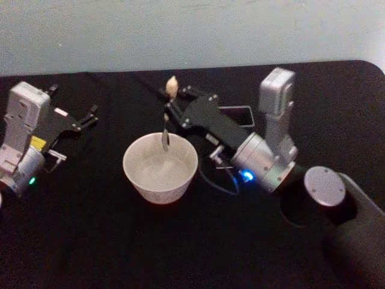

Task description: Pick up the stirring spoon with one hand, stir inside the cup, then place it back in its original position.

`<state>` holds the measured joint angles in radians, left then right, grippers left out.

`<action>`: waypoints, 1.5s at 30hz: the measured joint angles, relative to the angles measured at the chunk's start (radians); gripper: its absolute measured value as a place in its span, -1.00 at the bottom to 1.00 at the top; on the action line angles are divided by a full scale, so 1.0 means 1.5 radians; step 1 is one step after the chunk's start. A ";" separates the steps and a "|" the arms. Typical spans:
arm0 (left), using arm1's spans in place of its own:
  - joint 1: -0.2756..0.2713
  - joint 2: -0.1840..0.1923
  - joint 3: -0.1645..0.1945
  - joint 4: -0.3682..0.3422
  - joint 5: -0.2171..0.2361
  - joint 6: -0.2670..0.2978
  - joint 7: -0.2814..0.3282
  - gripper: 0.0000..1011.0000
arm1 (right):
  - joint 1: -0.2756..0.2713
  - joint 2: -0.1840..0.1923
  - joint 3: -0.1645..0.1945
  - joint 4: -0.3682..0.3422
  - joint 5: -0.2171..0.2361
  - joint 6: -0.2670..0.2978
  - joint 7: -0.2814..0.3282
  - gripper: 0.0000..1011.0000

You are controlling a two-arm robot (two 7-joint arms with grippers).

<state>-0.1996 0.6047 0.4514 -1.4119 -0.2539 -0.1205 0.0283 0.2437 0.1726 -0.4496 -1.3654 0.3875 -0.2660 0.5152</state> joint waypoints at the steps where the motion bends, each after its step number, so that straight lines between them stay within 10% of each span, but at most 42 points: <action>1: 0.000 0.000 0.000 0.000 0.000 0.000 0.000 0.98 | -0.003 0.004 0.006 -0.017 0.012 0.004 0.002 -0.58; 17: 0.000 0.000 0.000 0.000 0.000 0.000 0.000 0.98 | -0.038 0.058 0.075 -0.152 0.118 0.010 -0.001 -0.58; 45: 0.000 0.000 0.000 0.000 0.000 0.000 0.000 0.98 | -0.106 0.114 0.117 -0.176 0.092 0.029 -0.054 -0.58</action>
<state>-0.1995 0.6047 0.4514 -1.4120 -0.2539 -0.1205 0.0283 0.0845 0.3441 -0.2739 -1.6300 0.5251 -0.2228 0.4348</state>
